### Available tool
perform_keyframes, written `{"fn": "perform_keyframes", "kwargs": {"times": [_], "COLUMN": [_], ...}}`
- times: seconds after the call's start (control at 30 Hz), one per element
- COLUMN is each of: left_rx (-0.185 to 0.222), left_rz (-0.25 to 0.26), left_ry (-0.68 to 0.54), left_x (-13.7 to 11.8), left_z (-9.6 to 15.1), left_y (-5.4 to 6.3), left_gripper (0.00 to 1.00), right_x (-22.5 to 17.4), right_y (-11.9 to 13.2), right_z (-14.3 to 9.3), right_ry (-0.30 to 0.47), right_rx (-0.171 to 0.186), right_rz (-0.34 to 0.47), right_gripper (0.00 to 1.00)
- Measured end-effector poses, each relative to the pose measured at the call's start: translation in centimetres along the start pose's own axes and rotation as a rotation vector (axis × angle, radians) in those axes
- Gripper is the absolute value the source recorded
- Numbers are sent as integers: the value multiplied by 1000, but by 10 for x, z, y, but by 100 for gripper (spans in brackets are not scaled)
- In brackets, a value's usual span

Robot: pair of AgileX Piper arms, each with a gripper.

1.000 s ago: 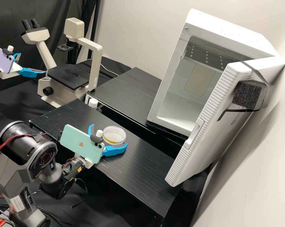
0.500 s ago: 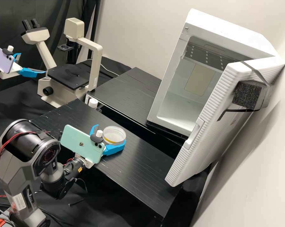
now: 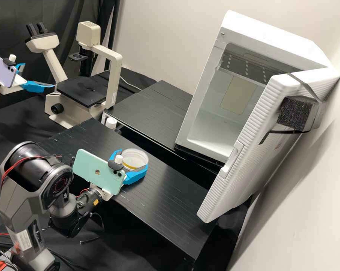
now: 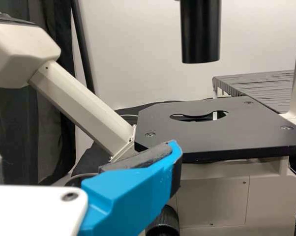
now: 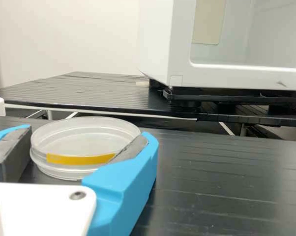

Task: Return the petri dish to the incubator.

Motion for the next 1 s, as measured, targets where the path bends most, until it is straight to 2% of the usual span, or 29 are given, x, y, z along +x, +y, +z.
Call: {"fn": "perform_keyframes", "kwargs": {"times": [0.6,0.7,0.73,0.83,0.9,1.0], "left_rx": [0,0,0,0,0,0], "left_rz": [0,0,0,0,0,0], "left_ry": [0,0,0,0,0,0], "left_x": [0,0,0,0,0,0], "left_z": [0,0,0,0,0,0], "left_y": [0,0,0,0,0,0], "left_gripper": [100,100,100,100,100,100], "right_x": [-1,-4,-4,-3,0,10], "right_y": [3,12,16,28,39,60], "right_z": [1,2,4,10,14,17], "right_ry": [3,9,0,-38,-59,-59], "right_rx": [-5,-3,-8,8,15,9], "right_rz": [10,41,51,86,130,204], "right_gripper": [0,0,0,0,0,0]}}
